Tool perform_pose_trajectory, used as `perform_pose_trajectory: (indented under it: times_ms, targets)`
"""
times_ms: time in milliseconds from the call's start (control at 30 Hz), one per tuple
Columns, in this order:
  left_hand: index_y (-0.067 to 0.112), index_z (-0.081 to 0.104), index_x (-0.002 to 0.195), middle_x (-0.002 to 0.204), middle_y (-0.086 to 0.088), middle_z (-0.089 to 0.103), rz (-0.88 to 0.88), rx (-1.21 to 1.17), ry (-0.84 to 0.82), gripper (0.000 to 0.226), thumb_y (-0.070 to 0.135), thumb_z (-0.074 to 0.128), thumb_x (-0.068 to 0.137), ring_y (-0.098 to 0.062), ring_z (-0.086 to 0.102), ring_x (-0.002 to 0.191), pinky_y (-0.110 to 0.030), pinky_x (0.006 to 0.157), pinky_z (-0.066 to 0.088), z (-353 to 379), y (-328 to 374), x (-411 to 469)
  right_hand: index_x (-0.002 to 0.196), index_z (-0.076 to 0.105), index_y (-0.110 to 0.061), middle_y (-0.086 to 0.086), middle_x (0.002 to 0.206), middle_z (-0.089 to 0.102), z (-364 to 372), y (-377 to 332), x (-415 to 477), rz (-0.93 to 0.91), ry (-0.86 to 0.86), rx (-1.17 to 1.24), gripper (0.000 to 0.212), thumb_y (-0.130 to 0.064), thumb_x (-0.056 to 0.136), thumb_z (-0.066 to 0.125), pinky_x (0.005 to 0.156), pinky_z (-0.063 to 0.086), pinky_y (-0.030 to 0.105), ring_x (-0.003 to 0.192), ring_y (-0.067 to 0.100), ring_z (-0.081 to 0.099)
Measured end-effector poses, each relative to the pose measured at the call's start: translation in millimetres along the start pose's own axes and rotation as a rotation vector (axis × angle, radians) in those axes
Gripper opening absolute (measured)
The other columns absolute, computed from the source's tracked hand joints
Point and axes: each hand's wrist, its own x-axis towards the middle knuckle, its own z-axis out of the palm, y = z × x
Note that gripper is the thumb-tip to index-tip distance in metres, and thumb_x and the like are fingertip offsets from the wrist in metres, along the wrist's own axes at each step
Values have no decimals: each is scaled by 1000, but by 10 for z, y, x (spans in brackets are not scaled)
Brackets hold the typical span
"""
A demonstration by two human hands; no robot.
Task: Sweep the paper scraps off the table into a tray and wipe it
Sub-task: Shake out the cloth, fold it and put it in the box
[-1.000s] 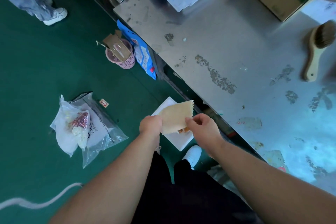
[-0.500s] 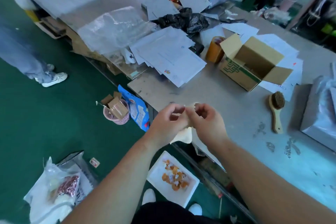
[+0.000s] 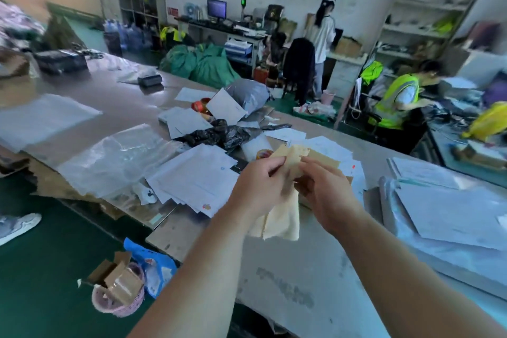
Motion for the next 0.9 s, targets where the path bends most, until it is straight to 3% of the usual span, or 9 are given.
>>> perform_pose_trajectory:
  times_ms: [100,200,267,367,467,533,733,900]
  targets:
    - [39,76,110,91,11,76,55,20,-45,26,49,53,102,-9,69,83,-35,80,58,-1,311,183,112,74,-6,20,100,76,-38,-285,38,-12,18,67,24,-8,95,57,74,57,35,84,26,72]
    - [46,72,113,91,18,75,125,41,-116,23,47,57,95,-3,70,83,-30,74,59,-13,615,283,104,75,-3,21,92,76,-83,-604,2,-12,-14,146,26,-11,98,51,56,56,30,71,25,74]
    - [46,71,114,87,19,74,171,87,-125,22,45,55,99,-1,69,79,-24,65,54,-18,810,339,99,77,-8,15,94,78,-152,-784,-9,-108,7,133,27,-6,99,50,63,58,28,77,22,75]
    - [36,72,96,83,10,73,190,177,-154,28,43,46,105,-11,68,74,-33,65,52,2,1006,384,104,76,-14,8,95,79,-260,-888,-31,-200,85,7,15,-9,98,62,79,58,27,85,16,74]
    - [30,74,103,91,6,74,187,220,-230,33,36,42,107,-18,68,85,-39,71,53,57,1194,375,103,77,-14,6,92,78,-361,-971,-112,-227,125,-64,11,-16,94,71,77,56,24,82,12,72]
    - [29,74,108,89,7,70,181,223,-273,31,29,43,105,-12,62,81,-32,66,44,76,1318,354,101,76,-12,6,89,77,-422,-1053,-169,-235,146,-57,12,-19,91,76,75,56,25,79,12,71]
    - [32,68,101,90,10,70,270,314,-343,14,39,57,96,-8,64,82,-28,64,45,118,1580,314,100,70,-4,14,82,69,-551,-1255,-244,-257,161,-22,24,-22,88,80,82,58,41,74,22,62]
    - [31,69,103,88,4,72,285,353,-316,24,37,46,104,-13,64,76,-33,63,46,152,1663,304,95,73,-12,-3,71,68,-572,-1363,-341,-298,189,-114,16,-26,90,77,70,55,29,71,13,63]
